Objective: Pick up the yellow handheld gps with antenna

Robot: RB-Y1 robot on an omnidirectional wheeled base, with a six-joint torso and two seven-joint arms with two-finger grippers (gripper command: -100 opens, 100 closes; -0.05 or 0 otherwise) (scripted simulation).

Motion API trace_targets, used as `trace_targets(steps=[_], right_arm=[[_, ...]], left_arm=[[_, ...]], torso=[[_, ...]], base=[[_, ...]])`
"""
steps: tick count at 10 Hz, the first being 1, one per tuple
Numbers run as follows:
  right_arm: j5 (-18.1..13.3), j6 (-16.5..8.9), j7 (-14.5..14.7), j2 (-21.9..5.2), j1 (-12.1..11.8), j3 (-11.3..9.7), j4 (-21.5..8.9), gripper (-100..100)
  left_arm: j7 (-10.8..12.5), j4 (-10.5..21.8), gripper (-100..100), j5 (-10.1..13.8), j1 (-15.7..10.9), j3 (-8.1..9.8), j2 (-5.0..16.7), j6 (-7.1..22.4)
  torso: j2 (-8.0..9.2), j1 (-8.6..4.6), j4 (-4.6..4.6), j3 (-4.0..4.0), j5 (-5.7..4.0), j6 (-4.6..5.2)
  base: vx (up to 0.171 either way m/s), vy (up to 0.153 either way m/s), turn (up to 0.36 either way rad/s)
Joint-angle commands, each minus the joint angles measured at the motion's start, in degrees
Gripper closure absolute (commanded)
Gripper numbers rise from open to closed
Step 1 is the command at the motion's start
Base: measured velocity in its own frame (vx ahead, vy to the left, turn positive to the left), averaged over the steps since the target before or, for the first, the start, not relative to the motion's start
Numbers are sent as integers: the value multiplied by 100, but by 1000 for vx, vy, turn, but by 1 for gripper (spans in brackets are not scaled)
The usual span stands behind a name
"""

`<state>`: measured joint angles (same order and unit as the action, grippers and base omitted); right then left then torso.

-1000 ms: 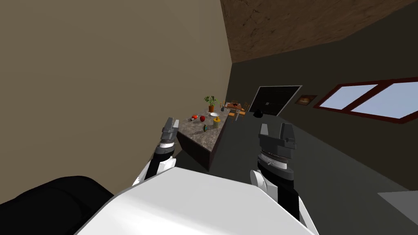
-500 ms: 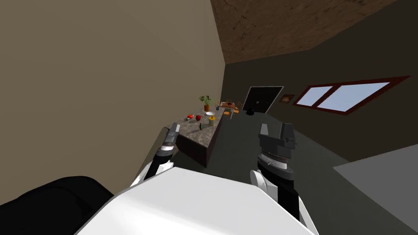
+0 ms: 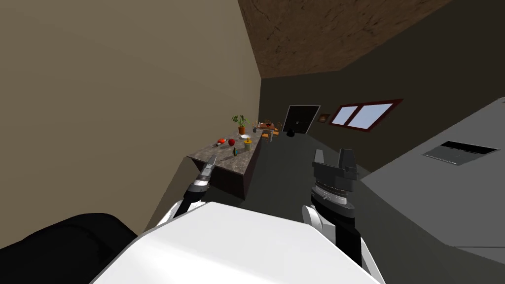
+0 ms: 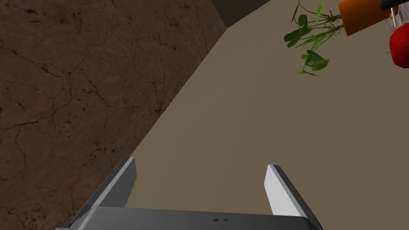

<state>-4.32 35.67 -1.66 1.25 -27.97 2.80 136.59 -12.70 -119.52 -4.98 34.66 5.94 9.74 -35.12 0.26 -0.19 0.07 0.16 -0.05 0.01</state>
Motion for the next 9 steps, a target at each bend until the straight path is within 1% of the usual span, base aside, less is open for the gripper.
trace_targets(steps=[1,3,5,6,8,9], right_arm=[[0,0,0,0,0,0,0,0],[0,0,0,0,0,0,0,0],[0,0,0,0,-1,0,0,0],[0,0,0,0,-1,0,0,0],[0,0,0,-1,-1,1,0,0],[0,0,0,-1,-1,1,0,0]], left_arm=[[-198,286,-100,-83,123,23,-27,-41],[-392,666,-100,-130,238,154,38,-14],[-604,1063,-100,-162,352,310,131,19],[-604,1112,-100,-162,352,310,131,19],[-826,1458,-100,-178,459,484,262,55],[-826,1508,-100,-178,459,484,262,55]], torso=[[0,0,0,0,0,0],[-6,1,-1,-3,0,-1],[-15,5,-3,-8,1,-2],[-21,4,-4,-12,0,-2],[-28,17,-6,-16,3,-3],[-32,17,-7,-18,3,-2]], base=[[-44,-77,-300],[-32,-71,-304],[7,-74,-268],[18,-43,-76],[36,-43,-220],[33,-27,-124]])
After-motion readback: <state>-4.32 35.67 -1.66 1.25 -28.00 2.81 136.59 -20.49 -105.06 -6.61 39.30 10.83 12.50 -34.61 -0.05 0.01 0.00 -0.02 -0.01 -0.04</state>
